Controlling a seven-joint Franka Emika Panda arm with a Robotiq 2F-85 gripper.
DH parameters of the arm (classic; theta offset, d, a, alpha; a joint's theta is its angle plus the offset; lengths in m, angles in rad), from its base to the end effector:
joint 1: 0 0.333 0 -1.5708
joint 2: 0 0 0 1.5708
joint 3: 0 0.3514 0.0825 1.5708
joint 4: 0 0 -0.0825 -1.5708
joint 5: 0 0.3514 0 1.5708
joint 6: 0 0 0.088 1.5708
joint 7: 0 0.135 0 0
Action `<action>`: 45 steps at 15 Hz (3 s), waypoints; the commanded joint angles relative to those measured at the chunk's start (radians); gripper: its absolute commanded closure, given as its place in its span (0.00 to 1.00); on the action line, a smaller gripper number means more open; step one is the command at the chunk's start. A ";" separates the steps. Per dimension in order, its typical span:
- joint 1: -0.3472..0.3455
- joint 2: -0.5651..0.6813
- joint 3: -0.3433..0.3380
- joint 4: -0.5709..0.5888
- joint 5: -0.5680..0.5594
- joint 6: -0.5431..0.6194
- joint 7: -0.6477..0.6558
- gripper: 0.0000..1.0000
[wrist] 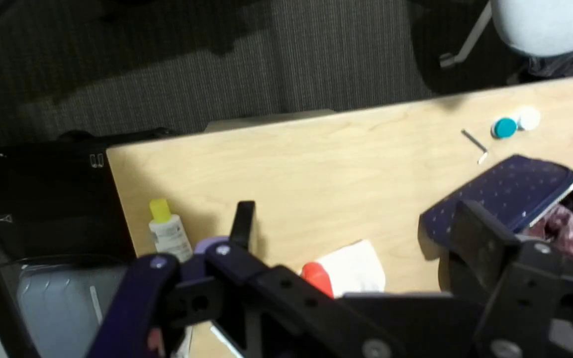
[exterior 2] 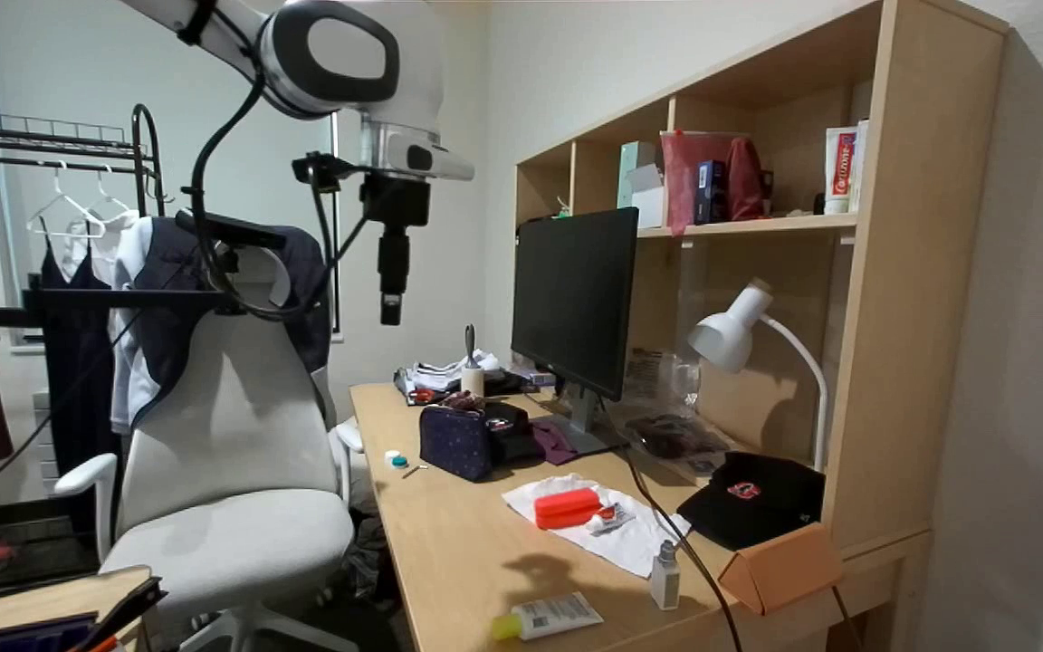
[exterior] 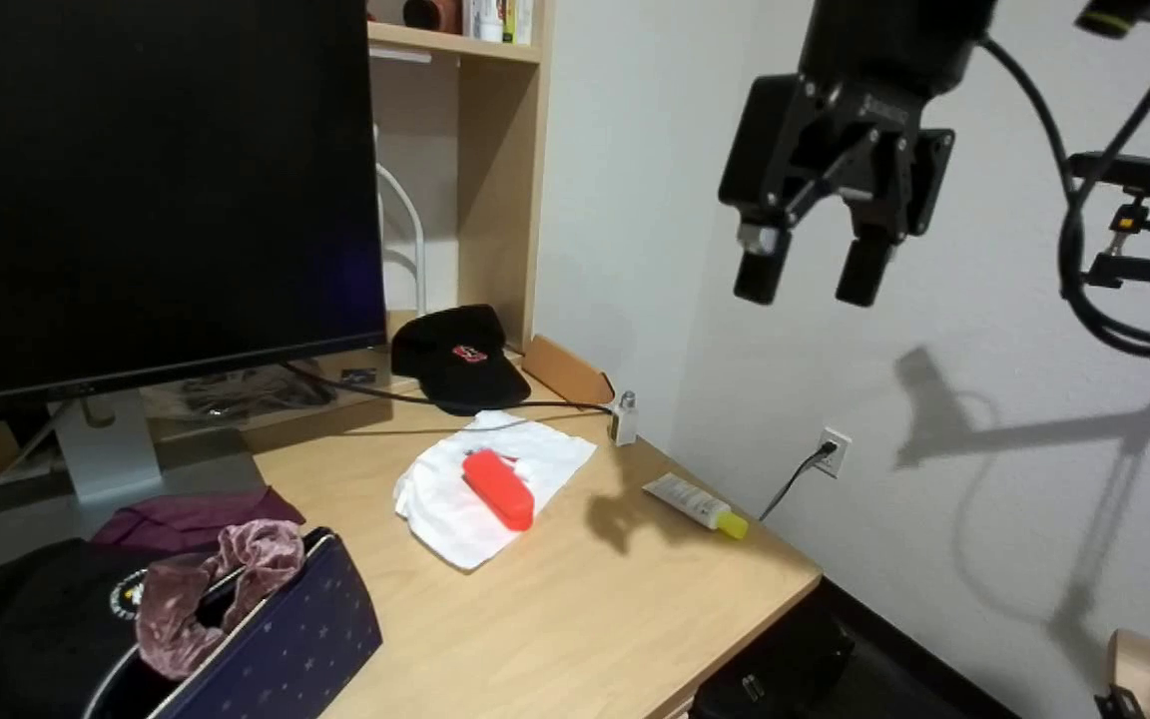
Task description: Change the position of the object and put it horizontally along the table
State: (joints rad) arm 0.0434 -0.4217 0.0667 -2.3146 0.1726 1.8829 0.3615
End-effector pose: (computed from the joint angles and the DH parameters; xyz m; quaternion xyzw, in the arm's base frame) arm 0.3738 0.0618 0.5191 -0.9856 0.1547 0.0207 0.0653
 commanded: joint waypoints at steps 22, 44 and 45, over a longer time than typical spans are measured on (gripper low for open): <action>-0.110 0.833 -0.143 0.743 -0.010 0.011 -0.121 0.00; -0.273 1.390 -0.109 1.364 -0.012 -0.320 -0.393 0.00; -0.271 1.403 -0.110 1.395 -0.026 -0.334 -0.411 0.00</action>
State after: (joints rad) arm -0.2289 0.9459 -0.0445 -1.0026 0.1718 1.5950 -0.0252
